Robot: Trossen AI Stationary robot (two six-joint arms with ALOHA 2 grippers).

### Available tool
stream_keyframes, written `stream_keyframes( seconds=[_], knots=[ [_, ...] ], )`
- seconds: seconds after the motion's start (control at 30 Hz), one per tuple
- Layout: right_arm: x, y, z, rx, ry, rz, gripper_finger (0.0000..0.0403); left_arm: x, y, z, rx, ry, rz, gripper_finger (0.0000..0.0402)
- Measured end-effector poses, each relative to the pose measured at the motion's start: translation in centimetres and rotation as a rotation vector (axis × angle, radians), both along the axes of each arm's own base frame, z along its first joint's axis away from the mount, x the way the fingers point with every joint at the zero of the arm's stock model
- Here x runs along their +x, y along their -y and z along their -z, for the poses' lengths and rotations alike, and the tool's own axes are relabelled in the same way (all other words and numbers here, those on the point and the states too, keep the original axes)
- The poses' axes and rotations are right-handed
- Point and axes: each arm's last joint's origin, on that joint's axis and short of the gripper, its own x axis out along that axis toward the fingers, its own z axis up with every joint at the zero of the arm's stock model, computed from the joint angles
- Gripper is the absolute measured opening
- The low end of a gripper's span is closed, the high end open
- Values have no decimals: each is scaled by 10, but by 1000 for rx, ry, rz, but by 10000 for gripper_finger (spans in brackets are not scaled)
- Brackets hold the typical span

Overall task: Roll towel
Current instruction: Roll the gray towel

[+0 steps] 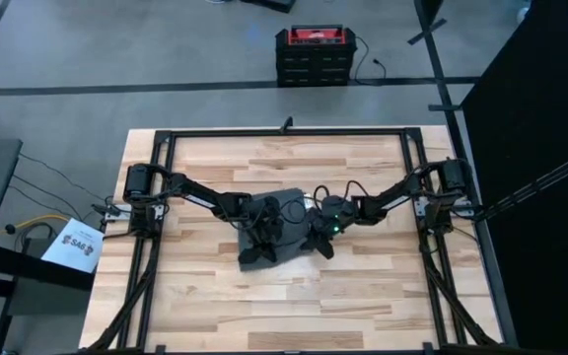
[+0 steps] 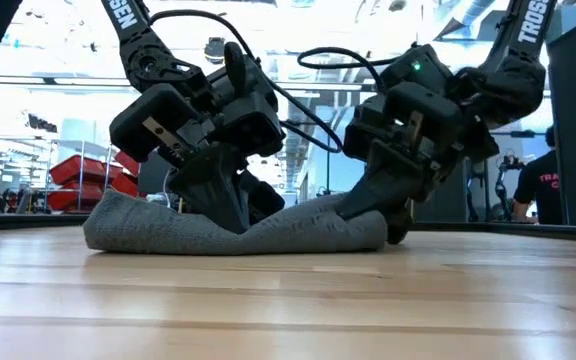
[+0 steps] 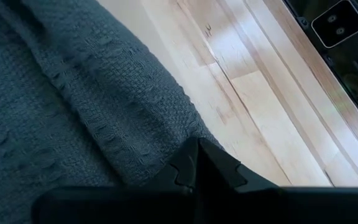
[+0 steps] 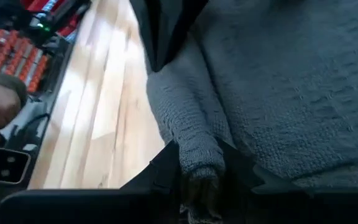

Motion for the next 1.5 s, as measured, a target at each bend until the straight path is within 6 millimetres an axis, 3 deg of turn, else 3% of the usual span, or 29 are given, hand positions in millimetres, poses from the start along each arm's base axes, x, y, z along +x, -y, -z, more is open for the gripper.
stream_keyframes(
  seconds=[0.43,0.87,1.13,1.5],
  knots=[
    [5,-12,-2,-143,-85,116,146,0,0,0,3,2,1,0],
    [-15,-13,-26,-320,-189,97,148,1,-1,-1,23,21,-9,0],
    [-19,-13,-22,-408,-220,24,146,3,-1,-1,32,47,-13,0],
    [-20,-15,-22,-500,-200,-59,146,4,-4,0,198,51,-102,0]
  ],
)
